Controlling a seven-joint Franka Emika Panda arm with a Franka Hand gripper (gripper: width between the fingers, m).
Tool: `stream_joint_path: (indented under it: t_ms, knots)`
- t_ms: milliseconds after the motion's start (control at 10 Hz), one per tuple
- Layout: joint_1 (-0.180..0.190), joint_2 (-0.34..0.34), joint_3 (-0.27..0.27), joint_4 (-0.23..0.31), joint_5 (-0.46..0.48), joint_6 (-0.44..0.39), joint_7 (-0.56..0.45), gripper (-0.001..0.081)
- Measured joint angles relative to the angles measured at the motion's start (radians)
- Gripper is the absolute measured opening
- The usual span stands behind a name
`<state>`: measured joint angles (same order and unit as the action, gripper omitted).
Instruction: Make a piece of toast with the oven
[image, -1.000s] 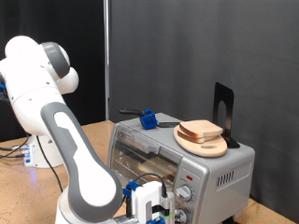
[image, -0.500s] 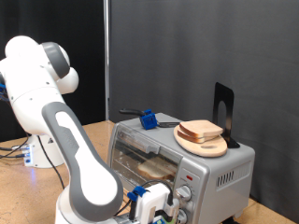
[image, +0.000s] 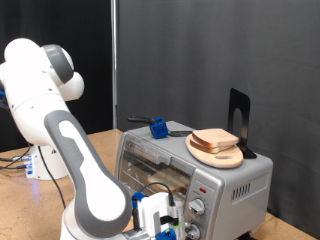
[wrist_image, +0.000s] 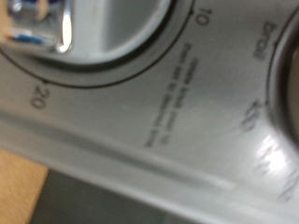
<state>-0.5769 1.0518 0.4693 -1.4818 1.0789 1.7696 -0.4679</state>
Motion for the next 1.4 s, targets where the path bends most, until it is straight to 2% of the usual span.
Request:
stream_joint_path:
  t_ms: [100,200,300,400,500,900,1200,1400]
  knots:
    - [-0.002,0.000,0.001,-0.006,0.008,0.003,-0.018,0.0000]
    - [0.000,-0.001,-0.004,-0.006,0.009,0.001,0.221,0.0000]
    - [-0.001,-0.001,-0.001,-0.006,0.008,0.004,0.107,0.0000]
    - [-0.002,-0.001,-0.001,-0.007,0.009,0.005,0.049,0.0000]
    - [-0.002,-0.001,-0.001,-0.007,0.009,0.002,0.058,0.0000]
    - [0.001,0.010,-0.014,0.011,0.000,-0.042,0.282,0.0000]
    - [0.003,0.039,-0.018,0.049,-0.013,-0.099,0.430,0.0000]
    - [0.004,0.051,-0.018,0.065,-0.016,-0.118,0.427,0.0000]
